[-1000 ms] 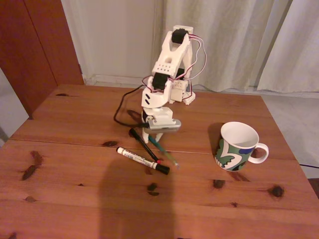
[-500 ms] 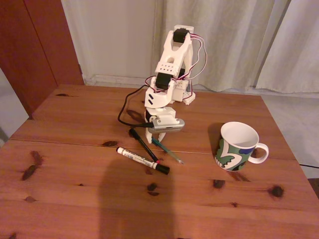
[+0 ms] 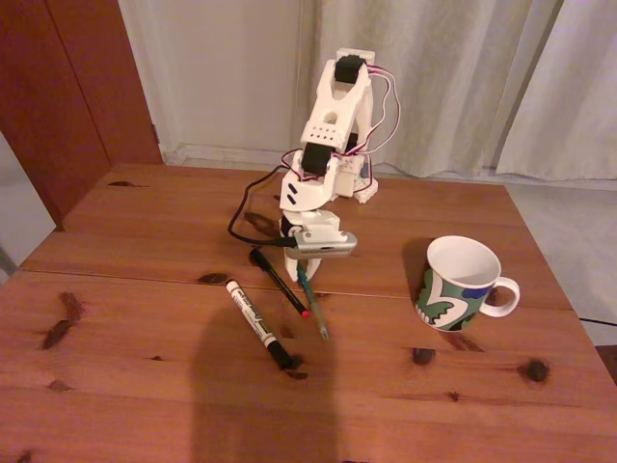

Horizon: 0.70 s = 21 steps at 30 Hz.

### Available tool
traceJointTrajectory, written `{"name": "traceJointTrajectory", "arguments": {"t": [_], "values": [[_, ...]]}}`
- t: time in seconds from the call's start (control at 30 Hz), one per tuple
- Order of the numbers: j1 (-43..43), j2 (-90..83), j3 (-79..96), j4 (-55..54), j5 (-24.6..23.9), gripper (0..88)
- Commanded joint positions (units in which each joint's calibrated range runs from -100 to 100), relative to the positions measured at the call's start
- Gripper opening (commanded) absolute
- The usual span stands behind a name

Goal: Clean up the desk and place the pens and markers into the cup

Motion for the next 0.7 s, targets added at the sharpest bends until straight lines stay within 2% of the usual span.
{"name": "traceJointTrajectory", "arguments": {"t": [0.0,0.67], "values": [[-1.9,-5.4,-0.6,-1.7,-1.8,0.8],[-14.6,-35.6,-0.7,-2.0,-21.0,0.7]]}}
